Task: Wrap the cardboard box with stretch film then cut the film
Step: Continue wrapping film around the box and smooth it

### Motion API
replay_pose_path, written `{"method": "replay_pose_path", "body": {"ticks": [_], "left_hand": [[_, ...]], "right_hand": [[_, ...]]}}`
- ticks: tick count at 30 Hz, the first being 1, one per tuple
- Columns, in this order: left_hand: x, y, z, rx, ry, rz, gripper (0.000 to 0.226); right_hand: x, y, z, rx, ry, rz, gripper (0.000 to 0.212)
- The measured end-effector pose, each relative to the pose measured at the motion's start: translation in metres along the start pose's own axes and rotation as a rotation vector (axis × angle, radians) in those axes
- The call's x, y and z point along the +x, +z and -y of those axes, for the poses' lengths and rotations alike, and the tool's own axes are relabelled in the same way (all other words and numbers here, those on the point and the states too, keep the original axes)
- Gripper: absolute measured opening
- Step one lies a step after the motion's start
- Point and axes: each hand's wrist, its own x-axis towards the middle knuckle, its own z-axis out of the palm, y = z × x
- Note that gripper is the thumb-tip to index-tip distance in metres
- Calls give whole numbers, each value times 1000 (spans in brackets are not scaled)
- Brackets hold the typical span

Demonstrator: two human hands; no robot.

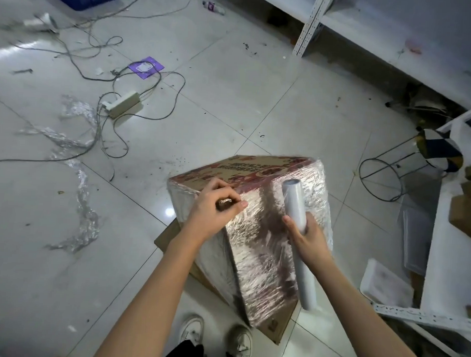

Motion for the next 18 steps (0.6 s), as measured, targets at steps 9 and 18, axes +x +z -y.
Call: {"method": "replay_pose_path", "body": {"ticks": [9,18], "left_hand": [[4,8,-5,-98,19,-1,9],[-7,20,-19,-160,-69,-162,8]], "right_hand": [[-11,6,-15,28,61,-76,46],[-4,-23,-28,225,-98,188,31]]}}
